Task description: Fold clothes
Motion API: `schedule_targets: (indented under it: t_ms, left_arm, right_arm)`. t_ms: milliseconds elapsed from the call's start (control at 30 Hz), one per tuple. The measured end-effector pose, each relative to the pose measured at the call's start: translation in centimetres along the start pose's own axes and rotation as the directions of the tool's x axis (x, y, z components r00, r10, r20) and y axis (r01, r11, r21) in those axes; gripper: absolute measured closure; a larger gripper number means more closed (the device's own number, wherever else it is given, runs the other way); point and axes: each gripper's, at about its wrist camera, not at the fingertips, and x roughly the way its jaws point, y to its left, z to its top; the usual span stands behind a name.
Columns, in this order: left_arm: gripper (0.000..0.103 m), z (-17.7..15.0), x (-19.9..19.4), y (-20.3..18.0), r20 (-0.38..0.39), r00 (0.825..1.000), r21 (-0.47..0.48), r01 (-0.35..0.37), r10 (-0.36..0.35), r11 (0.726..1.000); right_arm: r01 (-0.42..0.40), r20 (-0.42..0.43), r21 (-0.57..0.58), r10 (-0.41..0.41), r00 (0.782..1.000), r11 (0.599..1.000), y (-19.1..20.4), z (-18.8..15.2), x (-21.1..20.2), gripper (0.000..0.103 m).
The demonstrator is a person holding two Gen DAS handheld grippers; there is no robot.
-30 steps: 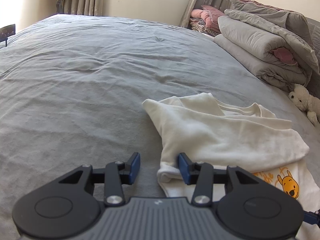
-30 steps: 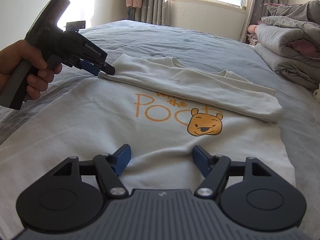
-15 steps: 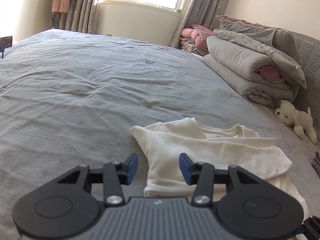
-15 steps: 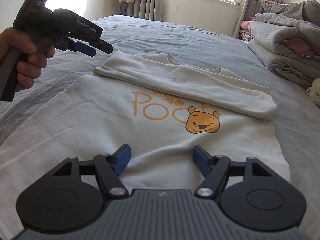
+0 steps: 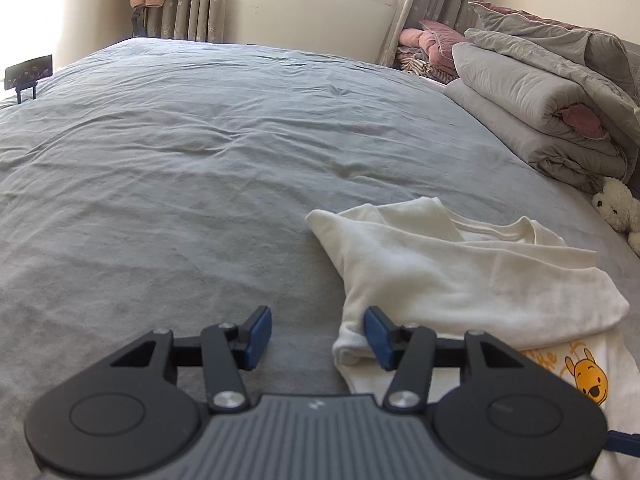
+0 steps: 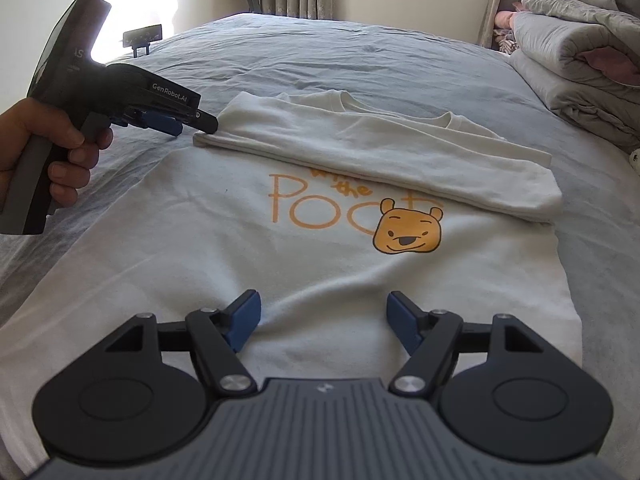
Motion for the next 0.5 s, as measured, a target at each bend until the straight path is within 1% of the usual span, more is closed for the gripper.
schedule_targets:
  t_ms: [67,133,233,300,333,367,400,433,500]
  left_arm:
    - [0.051,0.2,-0.6,0.2,0.012,1.0,-0.012,-0.007,0.007,1.0]
    - [0.051,0.4,-1.1,0.7,0.017,1.0,-0.046,0.005,-0.004,0.999]
    - [0.051,0.5,-1.5,0.5,0.034,0.999,-0.029,0.013,-0.012,1.0]
    - [0.051,0.6,-1.8,0.1,0.055,0.998,-0.008,0.022,-0.022,1.0]
    - [0.051,0.7,-2.1,-0.1,0.067,0.997,-0.001,0.034,-0.033,0.999]
    - [0.051,0.8,-2.3,-0.5,0.087,0.995,0.011,0.053,-0.054,0.999]
    - [0.051,1.0,-2.6,-0.9,0.108,0.991,0.023,0.073,-0.075,0.997]
    - [0.051,1.1,-2.6,-1.7,0.129,0.987,0.056,0.088,-0.094,0.995]
    - [0.051,1.2,-2.5,-3.2,0.155,0.98,0.124,0.109,-0.127,0.986]
  right_arm:
    - [-0.005,0.005,0.045,0.004,1.0,0.999,-0.9,0.3,-0.4,0.03]
    - [-0.007,0.018,0.087,0.006,1.0,0.996,-1.7,0.6,-0.8,0.03]
    - [-0.002,0.061,0.125,-0.006,0.998,0.992,-2.6,1.1,-1.8,0.031]
    - [0.005,0.085,0.155,-0.018,0.996,0.988,-3.1,1.3,-2.2,0.039]
    - [-0.002,0.092,0.172,-0.014,0.996,0.985,-3.4,1.4,-2.3,0.052]
    - [-0.011,0.098,0.19,-0.008,0.995,0.982,-3.8,1.5,-2.4,0.061]
    - [-0.02,0.105,0.207,-0.002,0.994,0.978,-4.1,1.6,-2.5,0.064]
    - [-0.023,0.111,0.205,0.0,0.994,0.978,-4.2,1.7,-2.6,0.067]
    - [-0.022,0.118,0.199,-0.002,0.993,0.98,-4.4,1.8,-2.8,0.068]
